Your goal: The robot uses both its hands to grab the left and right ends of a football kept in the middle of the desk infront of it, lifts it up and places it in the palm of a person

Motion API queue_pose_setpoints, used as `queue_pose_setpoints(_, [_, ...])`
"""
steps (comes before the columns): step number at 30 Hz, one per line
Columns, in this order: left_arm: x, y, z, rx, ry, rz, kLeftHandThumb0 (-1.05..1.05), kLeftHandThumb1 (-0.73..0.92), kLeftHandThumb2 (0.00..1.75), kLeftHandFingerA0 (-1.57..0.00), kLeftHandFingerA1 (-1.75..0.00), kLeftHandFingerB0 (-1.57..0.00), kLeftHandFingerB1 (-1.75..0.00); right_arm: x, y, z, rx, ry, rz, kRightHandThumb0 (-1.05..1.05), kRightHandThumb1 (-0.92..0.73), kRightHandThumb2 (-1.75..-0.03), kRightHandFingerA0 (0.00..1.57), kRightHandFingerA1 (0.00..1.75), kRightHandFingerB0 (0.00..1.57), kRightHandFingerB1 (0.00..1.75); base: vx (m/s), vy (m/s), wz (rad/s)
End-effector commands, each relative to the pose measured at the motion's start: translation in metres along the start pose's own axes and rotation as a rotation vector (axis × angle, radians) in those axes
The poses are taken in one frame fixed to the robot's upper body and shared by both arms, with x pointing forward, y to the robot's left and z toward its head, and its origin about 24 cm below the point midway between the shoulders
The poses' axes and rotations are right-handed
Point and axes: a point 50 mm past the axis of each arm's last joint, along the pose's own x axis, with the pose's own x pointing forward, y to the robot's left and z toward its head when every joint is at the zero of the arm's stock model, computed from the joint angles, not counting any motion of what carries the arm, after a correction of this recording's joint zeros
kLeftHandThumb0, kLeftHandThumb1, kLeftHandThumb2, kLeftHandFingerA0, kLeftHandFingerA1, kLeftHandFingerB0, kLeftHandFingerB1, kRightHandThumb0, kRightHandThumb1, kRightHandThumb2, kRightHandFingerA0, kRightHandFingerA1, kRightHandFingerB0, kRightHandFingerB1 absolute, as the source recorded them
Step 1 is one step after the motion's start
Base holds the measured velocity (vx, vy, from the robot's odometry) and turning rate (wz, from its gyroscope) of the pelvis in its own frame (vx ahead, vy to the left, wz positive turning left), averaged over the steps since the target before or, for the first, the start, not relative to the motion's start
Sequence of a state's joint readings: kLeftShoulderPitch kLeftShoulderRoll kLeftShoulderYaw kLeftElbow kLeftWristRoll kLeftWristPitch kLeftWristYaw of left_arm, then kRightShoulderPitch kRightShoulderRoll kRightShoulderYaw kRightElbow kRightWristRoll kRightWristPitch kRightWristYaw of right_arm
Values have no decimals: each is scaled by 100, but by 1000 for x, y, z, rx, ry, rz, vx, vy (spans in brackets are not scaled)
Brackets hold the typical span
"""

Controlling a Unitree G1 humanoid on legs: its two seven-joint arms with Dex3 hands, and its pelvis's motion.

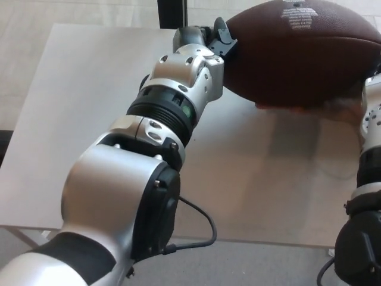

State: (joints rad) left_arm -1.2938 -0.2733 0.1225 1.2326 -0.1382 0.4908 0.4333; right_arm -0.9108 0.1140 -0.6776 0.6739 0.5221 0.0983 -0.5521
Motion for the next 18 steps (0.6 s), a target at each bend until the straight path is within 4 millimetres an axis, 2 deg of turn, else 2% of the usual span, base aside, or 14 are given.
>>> queue_pose_setpoints(1, [-12, -32, -8, 424, -56, -60, -29, 72, 61, -92, -89, -29, -46, 8, -27, -13, -245, -13, -101, -69, -90, -67, 73, 81, 62, 49, 0, 0, 0])
queue_pose_setpoints(3, [-11, -29, -6, 471, -69, -54, -29, 73, 61, -88, -87, -27, -43, 10, -34, -11, -309, -33, -111, -69, -90, -67, 79, 79, 63, 48, 0, 0, 0])
queue_pose_setpoints(4, [-10, -27, -4, 457, -76, -44, -29, 72, 63, -83, -97, -25, -43, 11, -41, -8, -339, -43, -124, -63, -71, -112, 82, 81, 54, 62, 0, 0, 0])
queue_pose_setpoints(5, [-10, -25, -1, 456, -81, -31, -29, 71, 62, -85, -128, -23, -44, 12, -44, -7, -337, -43, -137, -69, -88, -67, 84, 77, 62, 47, 0, 0, 0])
queue_pose_setpoints(6, [-10, -22, 2, 471, -88, -22, -34, 71, 62, -87, -133, -29, -47, 13, -48, -7, -357, -51, -137, -68, -88, -66, 82, 76, 60, 46, 0, 0, 0])
queue_pose_setpoints(7, [-10, -18, 8, 506, -112, -15, -41, 71, 61, -77, -119, -39, -54, 14, -52, -5, -383, -61, -137, -67, -88, -66, 78, 82, 57, 45, 0, 0, 0])
queue_pose_setpoints(11, [-12, -15, 20, 469, -140, -4, -44, 68, 59, -74, -111, -41, -52, 17, -55, -1, -402, -70, -146, -67, -87, -66, 55, 77, 52, 44, 0, 0, 0])
queue_pose_setpoints(12, [-13, -16, 22, 463, -145, -9, -49, 69, 60, -73, -108, -44, -56, 18, -56, -1, -398, -67, -150, -67, -86, -65, 47, 100, 52, 46, 0, 0, 0])
queue_pose_setpoints(13, [-13, -16, 23, 407, -158, -24, -50, 69, 61, -84, -125, -44, -54, 18, -56, 0, -398, -69, -153, -69, -82, -68, 60, 153, 50, 47, 0, 0, 0])
queue_pose_setpoints(14, [-13, -16, 25, 252, -138, -65, -69, 56, 87, -98, -123, -15, -46, 18, -56, 0, -453, -65, -130, -77, -85, -69, 54, 147, 34, 43, 0, 0, 0])
queue_pose_setpoints(15, [-13, -16, 25, 251, -137, -66, -69, 56, 87, -98, -123, -15, -46, 18, -56, 1, -454, -64, -131, -77, -85, -69, 54, 147, 34, 43, 0, 0, 0])
queue_pose_setpoints(16, [-12, -14, 28, 175, -145, -136, -68, 72, 63, -55, -95, 0, -20, 18, -55, 4, -487, -82, -58, -78, -92, -67, 20, 62, 1, 24, 0, 0, 0])
queue_pose_setpoints(17, [-11, -13, 28, 143, -148, -167, -68, 72, 63, -55, -95, 0, -20, 18, -56, 6, -503, -87, -29, -78, -92, -67, 20, 62, 1, 24, 0, 0, 0])
queue_pose_setpoints(18, [-11, -11, 31, 158, -152, -182, -82, 64, 99, -47, -78, 0, -15, 17, -55, 10, -510, -98, 14, -85, -73, -94, 6, 39, 0, 10, 0, 0, 0])
